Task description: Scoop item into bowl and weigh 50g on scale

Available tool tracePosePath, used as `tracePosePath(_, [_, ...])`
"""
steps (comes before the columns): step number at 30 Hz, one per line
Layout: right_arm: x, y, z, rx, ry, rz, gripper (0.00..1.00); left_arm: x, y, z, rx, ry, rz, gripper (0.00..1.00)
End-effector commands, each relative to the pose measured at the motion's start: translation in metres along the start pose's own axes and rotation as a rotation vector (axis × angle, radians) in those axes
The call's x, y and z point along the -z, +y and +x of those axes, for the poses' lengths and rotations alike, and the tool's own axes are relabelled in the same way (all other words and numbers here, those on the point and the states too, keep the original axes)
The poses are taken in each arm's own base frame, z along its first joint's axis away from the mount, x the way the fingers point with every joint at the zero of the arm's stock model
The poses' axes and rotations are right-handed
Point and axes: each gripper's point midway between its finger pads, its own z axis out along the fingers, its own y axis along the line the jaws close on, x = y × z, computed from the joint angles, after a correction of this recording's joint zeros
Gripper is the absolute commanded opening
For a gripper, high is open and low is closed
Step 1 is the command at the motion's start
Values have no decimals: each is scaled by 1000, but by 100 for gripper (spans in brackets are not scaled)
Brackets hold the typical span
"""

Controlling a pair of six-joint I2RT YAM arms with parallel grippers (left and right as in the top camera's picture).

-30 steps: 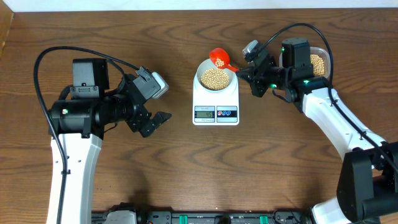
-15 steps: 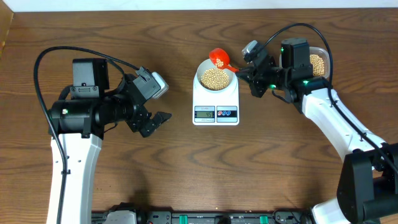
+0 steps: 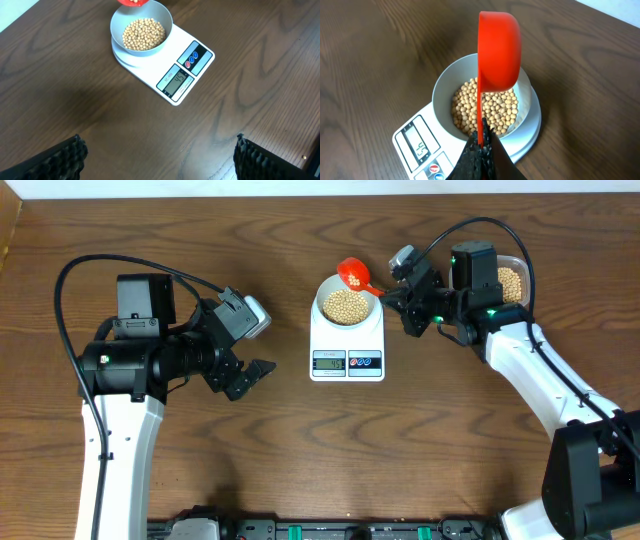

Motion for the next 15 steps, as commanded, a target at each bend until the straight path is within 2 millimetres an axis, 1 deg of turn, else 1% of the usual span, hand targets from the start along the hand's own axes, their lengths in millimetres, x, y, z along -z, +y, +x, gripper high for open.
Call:
tracePosePath(1, [8, 7, -12, 29, -29, -1, 1, 1, 3, -1, 7, 2, -8, 96])
tracePosePath(15, [8, 6, -11, 25, -24, -2, 1, 1, 3, -1, 7, 2, -8, 96])
